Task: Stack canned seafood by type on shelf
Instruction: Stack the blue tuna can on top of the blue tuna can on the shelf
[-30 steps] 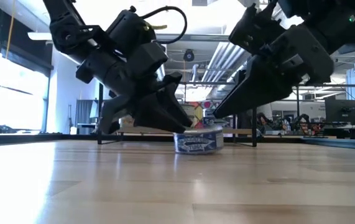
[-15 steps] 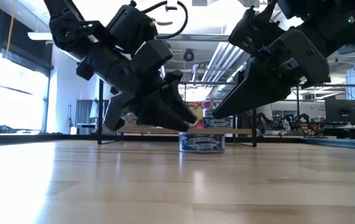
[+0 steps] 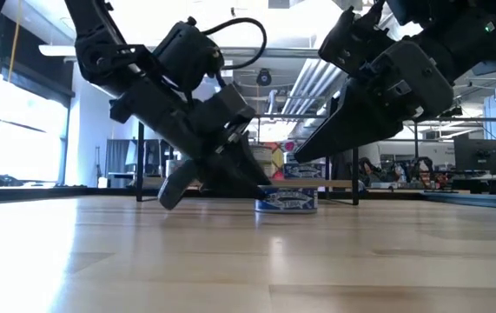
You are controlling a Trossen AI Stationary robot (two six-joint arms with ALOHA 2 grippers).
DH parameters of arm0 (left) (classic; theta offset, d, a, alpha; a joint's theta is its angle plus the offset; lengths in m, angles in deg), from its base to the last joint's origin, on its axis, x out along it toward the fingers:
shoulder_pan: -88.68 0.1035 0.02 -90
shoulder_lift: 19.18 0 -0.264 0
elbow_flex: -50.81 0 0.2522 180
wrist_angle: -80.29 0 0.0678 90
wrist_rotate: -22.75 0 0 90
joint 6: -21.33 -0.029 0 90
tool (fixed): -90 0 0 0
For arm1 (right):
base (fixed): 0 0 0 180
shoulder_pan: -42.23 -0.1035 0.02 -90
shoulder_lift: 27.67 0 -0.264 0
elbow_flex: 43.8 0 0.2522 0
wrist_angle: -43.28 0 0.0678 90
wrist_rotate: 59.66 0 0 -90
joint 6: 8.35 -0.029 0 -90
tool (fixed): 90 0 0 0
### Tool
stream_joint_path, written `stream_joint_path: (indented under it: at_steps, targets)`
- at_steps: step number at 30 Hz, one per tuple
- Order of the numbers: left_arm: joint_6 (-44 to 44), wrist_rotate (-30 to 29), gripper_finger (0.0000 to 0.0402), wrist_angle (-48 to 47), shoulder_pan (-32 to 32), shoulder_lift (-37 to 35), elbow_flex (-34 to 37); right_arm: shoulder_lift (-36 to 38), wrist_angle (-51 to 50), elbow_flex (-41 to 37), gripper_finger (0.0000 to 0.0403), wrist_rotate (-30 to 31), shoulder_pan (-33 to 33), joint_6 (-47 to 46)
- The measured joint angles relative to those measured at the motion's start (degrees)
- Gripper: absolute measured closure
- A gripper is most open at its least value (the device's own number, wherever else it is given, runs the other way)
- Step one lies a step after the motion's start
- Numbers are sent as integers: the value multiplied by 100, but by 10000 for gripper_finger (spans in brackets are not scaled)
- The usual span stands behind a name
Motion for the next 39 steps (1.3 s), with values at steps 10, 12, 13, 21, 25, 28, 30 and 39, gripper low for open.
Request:
stream_joint_path:
  at_steps: [10, 12, 13, 21, 25, 28, 30, 39]
  targets:
    - [640, -83, 396, -7, -100, 55, -103, 0, 264, 0, 295, -4, -164, 504]
    - [643, -79, 399, -51, -171, 62, -167, 16, 347, 0, 295, -7, -203, 532]
    - [649, -63, 400, -77, -207, 62, -211, 37, 367, 0, 295, -13, -205, 509]
    - [1091, -20, 401, -441, -403, -85, -492, 386, -64, 0, 286, -10, -113, 671]
    - [1549, -15, 401, -522, -420, -260, -492, 565, -484, 1, 251, 0, -111, 983]
    - [1854, 142, 402, -563, -400, -393, -492, 555, -571, 2, 213, 137, -147, 1650]
    - [2063, 275, 401, -610, -374, -452, -492, 494, -552, 2, 188, 309, -190, 2262]
    - [2518, 807, 401, -601, -202, -507, -492, 272, -637, 2, 140, 1901, -397, 3873]
